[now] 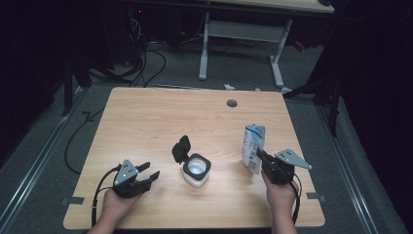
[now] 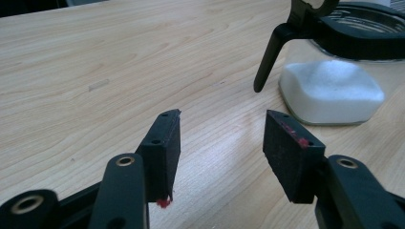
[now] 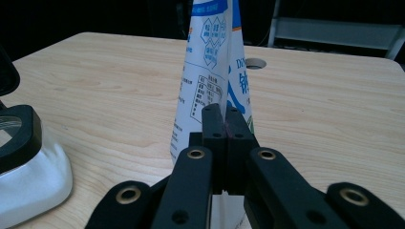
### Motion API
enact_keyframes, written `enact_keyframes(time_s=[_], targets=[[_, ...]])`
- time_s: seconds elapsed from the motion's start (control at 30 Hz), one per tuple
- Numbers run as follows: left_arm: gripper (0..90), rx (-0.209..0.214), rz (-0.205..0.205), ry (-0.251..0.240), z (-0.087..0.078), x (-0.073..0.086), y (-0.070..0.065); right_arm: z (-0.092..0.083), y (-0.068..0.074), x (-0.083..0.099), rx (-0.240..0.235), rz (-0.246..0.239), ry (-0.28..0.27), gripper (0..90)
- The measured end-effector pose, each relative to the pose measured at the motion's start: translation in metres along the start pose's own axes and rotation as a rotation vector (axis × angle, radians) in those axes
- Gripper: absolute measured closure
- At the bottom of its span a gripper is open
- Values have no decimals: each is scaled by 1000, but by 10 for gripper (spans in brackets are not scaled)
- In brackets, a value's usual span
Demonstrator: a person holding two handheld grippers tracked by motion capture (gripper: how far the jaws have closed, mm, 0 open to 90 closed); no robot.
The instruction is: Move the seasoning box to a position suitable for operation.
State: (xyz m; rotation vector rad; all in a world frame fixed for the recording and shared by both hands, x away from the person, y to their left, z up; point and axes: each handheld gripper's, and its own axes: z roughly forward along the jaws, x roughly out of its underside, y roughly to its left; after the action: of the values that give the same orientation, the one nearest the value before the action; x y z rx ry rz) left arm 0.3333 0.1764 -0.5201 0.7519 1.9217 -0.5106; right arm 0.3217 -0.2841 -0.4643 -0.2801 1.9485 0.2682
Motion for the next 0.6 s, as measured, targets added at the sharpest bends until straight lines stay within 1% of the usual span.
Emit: enact_keyframes(time_s=[0.1, 0.17, 0.2, 0.23, 0.3, 0.37, 0.43, 0.53, 0.6], targets=[[480, -11, 6, 5, -1, 0, -2, -1, 3, 6, 11, -10, -20, 897], [480, -12, 3, 6, 0, 0, -2, -1, 5, 6, 9, -38, -10, 897], [480, -15, 2, 7, 0, 0, -2, -2, 4, 7, 6, -42, -15, 897], [480, -15, 1, 10, 0, 0, -2, -3, 3, 8, 0, -28, -28, 897], [479, -18, 2, 7, 0, 0, -3, -5, 2, 9, 1, -17, -34, 897], [465, -26, 16, 6, -1, 0, -6, -5, 0, 12, 6, -5, -44, 897], [463, -31, 29, 7, -2, 2, -8, -6, -1, 14, 15, 0, -48, 897], [464, -21, 23, 14, -4, 5, -8, -6, -2, 16, 28, -8, -52, 897], [464, -21, 26, 18, -4, 5, -7, -5, -3, 17, 36, -7, -50, 896]])
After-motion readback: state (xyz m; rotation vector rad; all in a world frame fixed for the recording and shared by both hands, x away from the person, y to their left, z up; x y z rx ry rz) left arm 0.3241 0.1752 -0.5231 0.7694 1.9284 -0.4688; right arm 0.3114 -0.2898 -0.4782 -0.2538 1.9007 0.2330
